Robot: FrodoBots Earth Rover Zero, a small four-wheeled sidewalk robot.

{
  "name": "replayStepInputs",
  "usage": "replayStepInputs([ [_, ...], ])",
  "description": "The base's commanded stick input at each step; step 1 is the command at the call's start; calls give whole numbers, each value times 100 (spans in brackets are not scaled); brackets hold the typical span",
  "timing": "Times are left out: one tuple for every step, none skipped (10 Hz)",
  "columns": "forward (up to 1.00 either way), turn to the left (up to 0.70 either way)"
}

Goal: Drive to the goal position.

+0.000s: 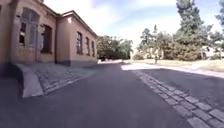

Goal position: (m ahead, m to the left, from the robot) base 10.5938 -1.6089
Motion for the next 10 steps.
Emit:
replayStepInputs([
  [70, 0],
  [70, 0],
  [70, 0],
  [70, 0],
  [70, 0],
  [70, 0],
  [70, 0],
  [70, 0],
  [70, 0],
  [70, 0],
])
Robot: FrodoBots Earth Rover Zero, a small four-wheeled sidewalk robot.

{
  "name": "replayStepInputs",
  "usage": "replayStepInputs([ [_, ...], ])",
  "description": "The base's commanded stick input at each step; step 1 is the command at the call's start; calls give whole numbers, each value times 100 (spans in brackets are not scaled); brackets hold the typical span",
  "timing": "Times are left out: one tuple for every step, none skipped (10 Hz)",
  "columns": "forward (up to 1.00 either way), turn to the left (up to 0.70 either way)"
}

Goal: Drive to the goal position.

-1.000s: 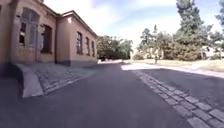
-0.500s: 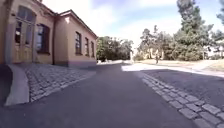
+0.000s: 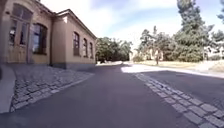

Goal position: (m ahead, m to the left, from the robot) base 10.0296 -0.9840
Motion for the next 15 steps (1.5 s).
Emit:
replayStepInputs([
  [70, 0],
  [70, 0],
  [70, 0],
  [70, 0],
  [70, 0],
  [70, 0],
  [70, 0],
  [70, 0],
  [70, 0],
  [70, 0],
  [70, 0],
  [70, 0],
  [70, 0],
  [70, 0],
  [70, 0],
])
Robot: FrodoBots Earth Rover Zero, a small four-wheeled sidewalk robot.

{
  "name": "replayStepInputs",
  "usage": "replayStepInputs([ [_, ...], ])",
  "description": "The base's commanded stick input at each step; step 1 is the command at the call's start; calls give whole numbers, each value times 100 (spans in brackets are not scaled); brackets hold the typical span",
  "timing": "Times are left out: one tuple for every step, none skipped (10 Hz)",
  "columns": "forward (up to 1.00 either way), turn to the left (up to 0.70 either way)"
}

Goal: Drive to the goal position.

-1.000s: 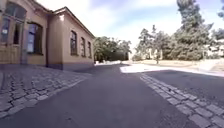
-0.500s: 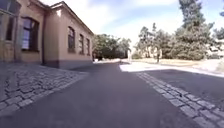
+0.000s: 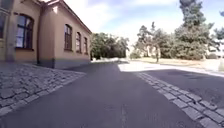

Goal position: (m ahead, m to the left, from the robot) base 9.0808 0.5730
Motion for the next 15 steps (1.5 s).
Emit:
replayStepInputs([
  [70, 0],
  [70, 0],
  [70, 0],
  [70, 0],
  [70, 0],
  [70, 2],
  [70, 6],
  [70, 14],
  [70, 14],
  [70, 14],
  [70, 14],
  [70, 13],
  [70, 0],
  [70, 0],
  [70, 0],
])
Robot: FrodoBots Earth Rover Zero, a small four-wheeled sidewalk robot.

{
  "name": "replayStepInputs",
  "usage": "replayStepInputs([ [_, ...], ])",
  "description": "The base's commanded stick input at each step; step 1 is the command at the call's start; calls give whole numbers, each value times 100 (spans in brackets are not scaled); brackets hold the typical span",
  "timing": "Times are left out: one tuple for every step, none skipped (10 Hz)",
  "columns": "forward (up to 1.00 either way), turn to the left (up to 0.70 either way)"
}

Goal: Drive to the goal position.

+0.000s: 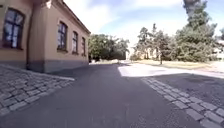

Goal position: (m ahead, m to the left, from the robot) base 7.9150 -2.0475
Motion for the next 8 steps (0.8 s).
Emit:
replayStepInputs([
  [70, 0],
  [70, 0],
  [70, 0],
  [70, 0],
  [70, 0],
  [70, 0],
  [70, 0],
  [70, 0],
])
